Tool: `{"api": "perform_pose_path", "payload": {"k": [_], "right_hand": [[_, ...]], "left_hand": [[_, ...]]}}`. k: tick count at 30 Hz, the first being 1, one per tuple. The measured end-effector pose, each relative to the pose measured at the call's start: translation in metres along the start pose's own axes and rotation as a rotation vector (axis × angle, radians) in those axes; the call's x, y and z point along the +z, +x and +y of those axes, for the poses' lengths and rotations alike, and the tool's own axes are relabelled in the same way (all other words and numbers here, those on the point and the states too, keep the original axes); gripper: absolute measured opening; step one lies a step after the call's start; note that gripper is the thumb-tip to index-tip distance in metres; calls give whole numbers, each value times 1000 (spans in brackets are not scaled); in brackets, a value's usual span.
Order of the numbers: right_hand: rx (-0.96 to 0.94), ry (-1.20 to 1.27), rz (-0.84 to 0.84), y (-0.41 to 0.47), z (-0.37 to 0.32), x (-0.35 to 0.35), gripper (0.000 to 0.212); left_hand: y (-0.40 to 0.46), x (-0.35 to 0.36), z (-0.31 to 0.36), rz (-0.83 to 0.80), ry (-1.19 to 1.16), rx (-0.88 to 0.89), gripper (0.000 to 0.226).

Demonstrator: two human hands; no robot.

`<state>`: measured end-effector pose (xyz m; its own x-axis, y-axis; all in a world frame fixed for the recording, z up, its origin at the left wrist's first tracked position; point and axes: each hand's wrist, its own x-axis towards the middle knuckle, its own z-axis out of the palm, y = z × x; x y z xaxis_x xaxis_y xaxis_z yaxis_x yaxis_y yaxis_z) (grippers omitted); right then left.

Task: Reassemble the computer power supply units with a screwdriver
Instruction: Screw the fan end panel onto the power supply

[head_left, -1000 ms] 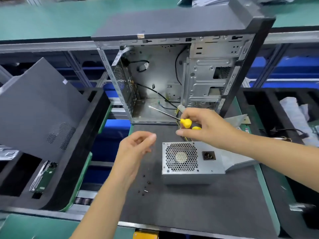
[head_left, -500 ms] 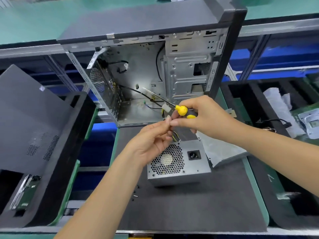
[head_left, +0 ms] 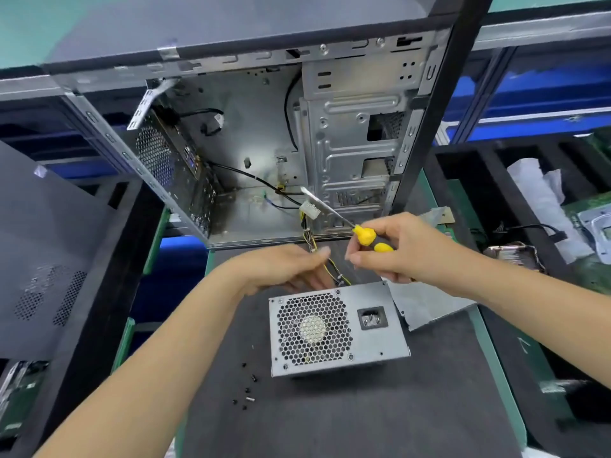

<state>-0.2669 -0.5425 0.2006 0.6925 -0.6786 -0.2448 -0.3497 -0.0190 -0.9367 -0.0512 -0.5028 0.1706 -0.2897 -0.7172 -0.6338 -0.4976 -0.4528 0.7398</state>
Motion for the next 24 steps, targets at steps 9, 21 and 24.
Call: {"api": "perform_pose_path", "payload": {"k": [9, 21, 24], "right_hand": [[-37, -118, 3, 1, 14, 14, 5], [-167, -365, 159, -9, 18, 29, 3], [-228, -460, 183, -8, 17, 32, 3]], "left_hand": [[11, 9, -19, -285, -311, -71, 40], [15, 12, -28, -267, -470, -27, 40], [16, 12, -27, -262, -473, -22, 45]]}}
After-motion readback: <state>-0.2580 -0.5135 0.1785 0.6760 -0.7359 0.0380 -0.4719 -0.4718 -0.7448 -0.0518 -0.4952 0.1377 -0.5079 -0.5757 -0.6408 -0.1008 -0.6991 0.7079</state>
